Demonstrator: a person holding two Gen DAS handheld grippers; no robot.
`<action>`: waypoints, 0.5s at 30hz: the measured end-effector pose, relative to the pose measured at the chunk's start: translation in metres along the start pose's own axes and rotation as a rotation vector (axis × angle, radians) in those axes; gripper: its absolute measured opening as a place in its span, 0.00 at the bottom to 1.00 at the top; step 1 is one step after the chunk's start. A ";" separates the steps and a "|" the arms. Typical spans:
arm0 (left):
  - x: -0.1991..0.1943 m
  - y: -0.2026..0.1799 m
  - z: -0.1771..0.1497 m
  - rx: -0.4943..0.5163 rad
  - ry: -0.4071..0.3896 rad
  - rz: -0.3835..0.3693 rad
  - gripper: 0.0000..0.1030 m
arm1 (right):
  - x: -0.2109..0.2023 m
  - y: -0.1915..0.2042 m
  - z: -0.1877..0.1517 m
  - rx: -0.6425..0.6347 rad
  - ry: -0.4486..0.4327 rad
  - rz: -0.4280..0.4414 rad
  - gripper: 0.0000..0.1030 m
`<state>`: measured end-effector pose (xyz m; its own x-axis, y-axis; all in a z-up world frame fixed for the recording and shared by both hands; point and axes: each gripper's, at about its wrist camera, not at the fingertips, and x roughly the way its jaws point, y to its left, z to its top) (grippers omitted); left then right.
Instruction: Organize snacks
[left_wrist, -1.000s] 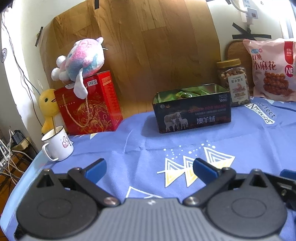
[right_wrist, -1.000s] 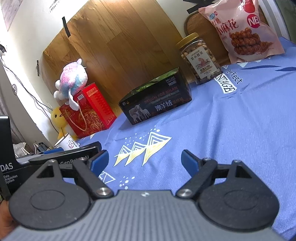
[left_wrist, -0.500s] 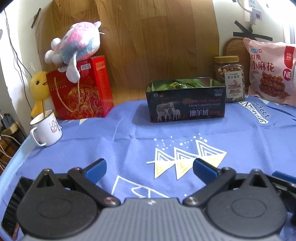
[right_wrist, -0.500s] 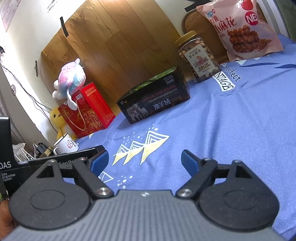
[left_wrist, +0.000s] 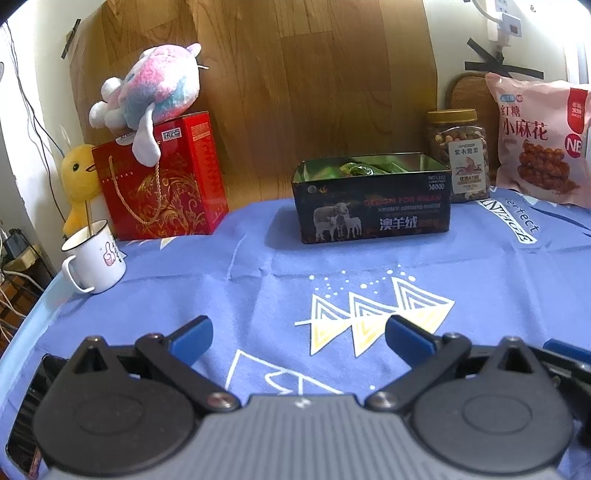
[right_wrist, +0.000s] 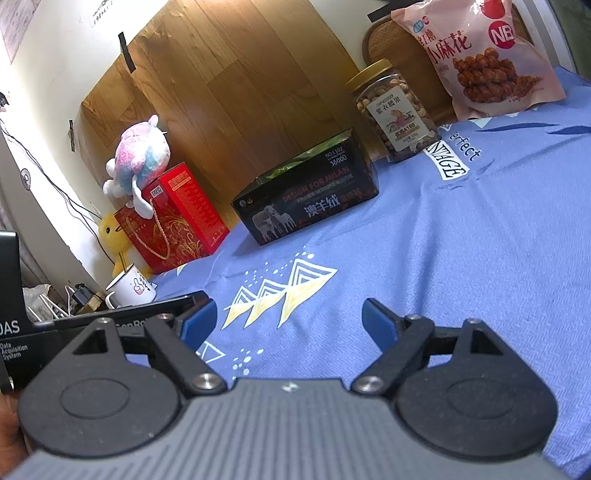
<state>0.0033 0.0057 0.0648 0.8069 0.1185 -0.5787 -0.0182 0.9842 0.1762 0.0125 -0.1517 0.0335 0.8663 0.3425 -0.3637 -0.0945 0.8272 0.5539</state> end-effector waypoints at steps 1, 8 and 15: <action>0.000 0.000 0.000 0.000 -0.002 0.000 1.00 | 0.000 0.000 0.000 0.000 0.000 0.000 0.85; 0.000 0.002 -0.001 -0.004 0.006 -0.004 1.00 | 0.001 0.002 0.000 -0.006 0.006 0.000 0.85; 0.002 0.000 -0.002 0.010 0.014 0.008 1.00 | 0.002 0.002 0.000 -0.006 0.007 0.000 0.85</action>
<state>0.0039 0.0062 0.0615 0.7983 0.1281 -0.5885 -0.0183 0.9818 0.1889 0.0137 -0.1492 0.0341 0.8628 0.3454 -0.3691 -0.0971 0.8298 0.5496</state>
